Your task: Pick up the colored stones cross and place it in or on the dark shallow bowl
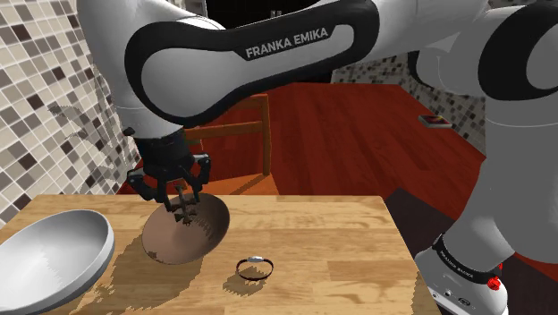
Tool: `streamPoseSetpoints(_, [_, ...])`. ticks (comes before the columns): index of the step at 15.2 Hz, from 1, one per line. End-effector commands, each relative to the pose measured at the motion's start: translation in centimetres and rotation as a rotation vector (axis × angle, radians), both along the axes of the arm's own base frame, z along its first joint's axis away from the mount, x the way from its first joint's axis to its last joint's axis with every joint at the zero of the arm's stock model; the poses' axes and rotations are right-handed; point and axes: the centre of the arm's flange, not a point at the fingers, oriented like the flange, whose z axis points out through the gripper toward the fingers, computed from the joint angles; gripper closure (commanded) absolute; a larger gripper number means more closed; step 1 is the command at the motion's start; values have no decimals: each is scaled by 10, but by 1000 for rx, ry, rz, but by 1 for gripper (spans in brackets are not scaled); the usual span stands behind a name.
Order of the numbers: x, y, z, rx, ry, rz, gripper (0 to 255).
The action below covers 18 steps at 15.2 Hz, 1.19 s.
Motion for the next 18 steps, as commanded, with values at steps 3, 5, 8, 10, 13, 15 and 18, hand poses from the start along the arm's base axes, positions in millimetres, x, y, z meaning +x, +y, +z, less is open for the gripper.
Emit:
streamPoseSetpoints(3, [6, 4, -18, -1, -1, -1, 255])
streamPoseSetpoints(5, [6, 4, -28, -1, -1, -1, 255])
streamPoseSetpoints(8, [6, 4, -44, -1, -1, -1, 255])
streamPoseSetpoints(10, [6, 4, -55, -1, -1, -1, 255])
streamPoseSetpoints(13, [6, 4, -70, -1, -1, -1, 255])
streamPoseSetpoints(15, [6, 4, -74, -1, -1, -1, 255])
streamPoseSetpoints(18, [6, 4, -74, -1, -1, -1, 255])
